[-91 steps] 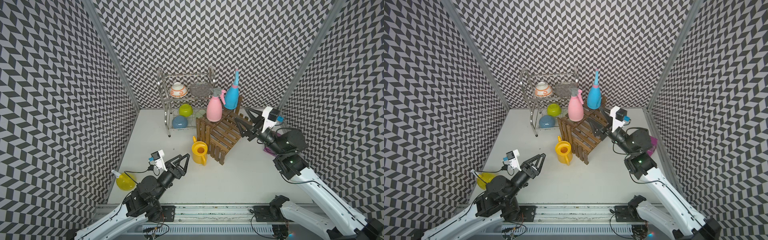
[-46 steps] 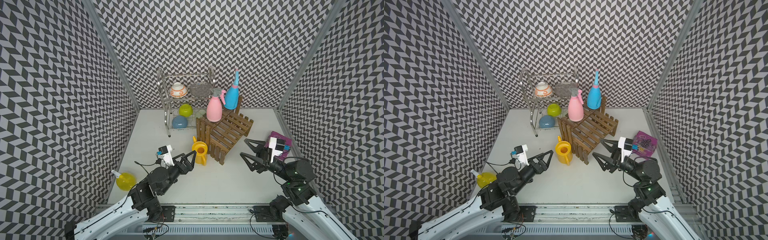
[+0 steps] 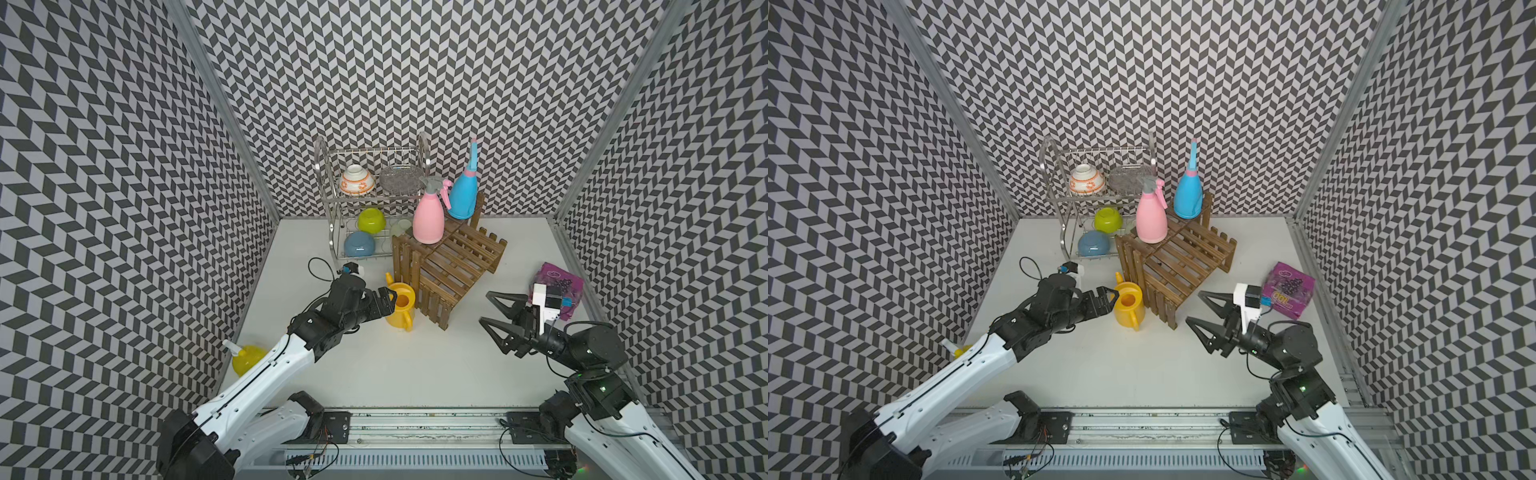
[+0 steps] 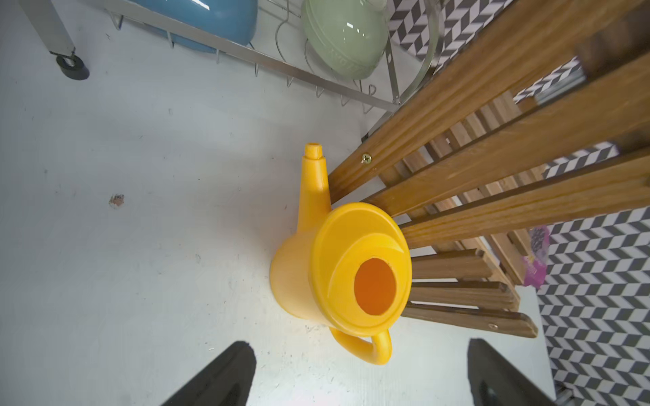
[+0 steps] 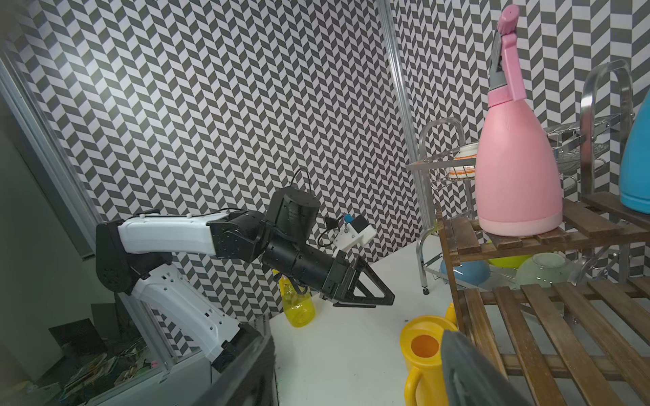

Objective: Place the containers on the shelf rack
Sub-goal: 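Pick up a container from the center of the board.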

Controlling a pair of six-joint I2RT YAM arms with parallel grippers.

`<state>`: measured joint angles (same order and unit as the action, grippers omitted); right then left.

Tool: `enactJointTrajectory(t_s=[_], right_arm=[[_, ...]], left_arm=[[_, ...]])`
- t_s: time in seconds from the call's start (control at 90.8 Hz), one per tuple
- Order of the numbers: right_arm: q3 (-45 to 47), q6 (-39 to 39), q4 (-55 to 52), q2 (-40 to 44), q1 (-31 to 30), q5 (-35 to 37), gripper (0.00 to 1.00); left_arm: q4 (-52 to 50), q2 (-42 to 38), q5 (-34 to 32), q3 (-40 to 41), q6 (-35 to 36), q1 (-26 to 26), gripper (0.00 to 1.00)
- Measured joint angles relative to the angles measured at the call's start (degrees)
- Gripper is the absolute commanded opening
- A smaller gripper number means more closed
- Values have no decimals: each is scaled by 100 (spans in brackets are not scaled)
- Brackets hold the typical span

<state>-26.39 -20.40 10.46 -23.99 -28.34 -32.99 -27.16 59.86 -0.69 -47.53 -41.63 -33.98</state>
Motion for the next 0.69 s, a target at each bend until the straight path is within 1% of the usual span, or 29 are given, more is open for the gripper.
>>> enactJointTrajectory(t_s=[0.099, 0.143, 0.187, 0.242, 0.286, 0.341, 0.375, 0.408, 0.43, 0.474, 0.496, 0.694], right_arm=[[15, 0, -42, 61, 0, 46, 77], [20, 0, -66, 76, 0, 63, 77], [26, 0, -94, 83, 0, 72, 77], [33, 0, -129, 83, 0, 92, 77], [33, 0, -151, 83, 0, 111, 77], [33, 0, -155, 90, 0, 131, 77], [33, 2, -164, 103, 0, 146, 77], [33, 4, -175, 120, 0, 153, 77], [33, 7, -175, 129, 0, 155, 77], [33, 22, -177, 140, 0, 168, 77], [33, 24, -184, 146, 0, 170, 77], [33, 72, -197, 153, 0, 199, 77]], left_arm=[[-219, 457, -11, -348, 203, 2, 88], [-297, 647, -31, -479, 286, 2, 85], [-372, 839, -61, -590, 337, 2, 84], [-461, 1058, -116, -708, 391, 2, 79], [-507, 1217, -155, -772, 437, 4, 79], [-544, 1384, -212, -817, 479, 4, 76], [-575, 1471, -247, -835, 501, 4, 72], [-601, 1552, -275, -855, 525, 4, 71], [-605, 1602, -286, -861, 535, 7, 68], [-619, 1694, -304, -883, 588, 7, 67], [-619, 1744, -308, -892, 595, 7, 64], [-632, 2133, -214, -1060, 632, 4, 63]])
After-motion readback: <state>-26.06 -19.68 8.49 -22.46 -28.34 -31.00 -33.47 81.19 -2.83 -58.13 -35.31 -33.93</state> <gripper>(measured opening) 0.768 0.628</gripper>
